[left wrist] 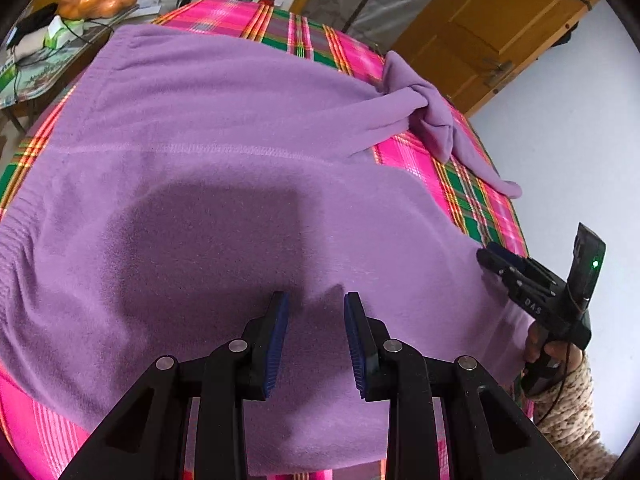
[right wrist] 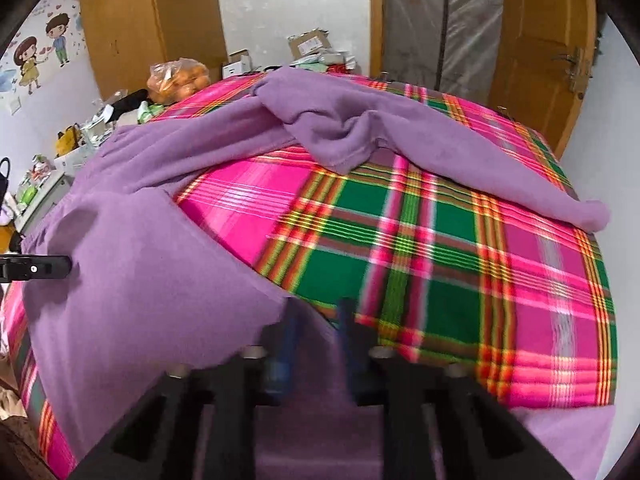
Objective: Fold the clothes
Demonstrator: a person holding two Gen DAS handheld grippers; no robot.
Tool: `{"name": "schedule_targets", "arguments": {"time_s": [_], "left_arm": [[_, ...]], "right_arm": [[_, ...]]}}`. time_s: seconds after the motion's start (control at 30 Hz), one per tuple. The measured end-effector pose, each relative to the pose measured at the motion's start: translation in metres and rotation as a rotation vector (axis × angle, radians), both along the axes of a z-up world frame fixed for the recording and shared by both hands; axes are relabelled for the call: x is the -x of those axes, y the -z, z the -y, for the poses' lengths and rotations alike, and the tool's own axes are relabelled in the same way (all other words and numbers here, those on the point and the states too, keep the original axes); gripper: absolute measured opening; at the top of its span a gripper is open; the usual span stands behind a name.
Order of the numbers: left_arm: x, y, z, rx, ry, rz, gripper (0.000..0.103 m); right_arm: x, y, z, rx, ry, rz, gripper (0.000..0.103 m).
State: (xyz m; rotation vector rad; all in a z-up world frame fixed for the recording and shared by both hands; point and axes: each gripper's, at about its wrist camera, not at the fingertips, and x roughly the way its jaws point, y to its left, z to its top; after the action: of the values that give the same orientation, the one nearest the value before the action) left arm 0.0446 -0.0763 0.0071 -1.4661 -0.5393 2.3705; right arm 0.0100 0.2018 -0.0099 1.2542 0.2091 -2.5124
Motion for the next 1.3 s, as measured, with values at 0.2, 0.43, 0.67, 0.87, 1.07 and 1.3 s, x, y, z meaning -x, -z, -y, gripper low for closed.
{"name": "schedule_targets", "arguments": {"time_s": [0.2, 0.43, 0.67, 0.87, 1.07, 1.3], "left_arm": [[0.001, 0.002, 0.002, -0.018, 0.016, -0.008, 0.03], [0.005, -0.006, 0.003, 0.024, 0.023, -0.036, 0.03], [0.027, -0.025, -0.009, 0.071, 0.058, -0.074, 0.03], [0.057, -0.04, -0.036, 0.112, 0.126, -0.102, 0.03], [0.092, -0.04, -0.068, 0.199, 0.179, -0.124, 0.03], [0.126, -0.033, -0.1, 0.322, 0.238, -0.135, 0.03]], "right_arm": [[0.012, 0.0, 0.008, -0.067, 0.019, -0.012, 0.002], [0.023, -0.009, -0.013, 0.011, 0.077, 0.021, 0.003], [0.038, -0.044, -0.026, 0.073, 0.089, -0.027, 0.004], [0.06, -0.077, -0.027, 0.101, 0.112, -0.094, 0.01], [0.094, -0.05, -0.011, 0.073, 0.089, -0.012, 0.017], [0.124, -0.013, 0.008, 0.054, 0.031, 0.054, 0.045]]}}
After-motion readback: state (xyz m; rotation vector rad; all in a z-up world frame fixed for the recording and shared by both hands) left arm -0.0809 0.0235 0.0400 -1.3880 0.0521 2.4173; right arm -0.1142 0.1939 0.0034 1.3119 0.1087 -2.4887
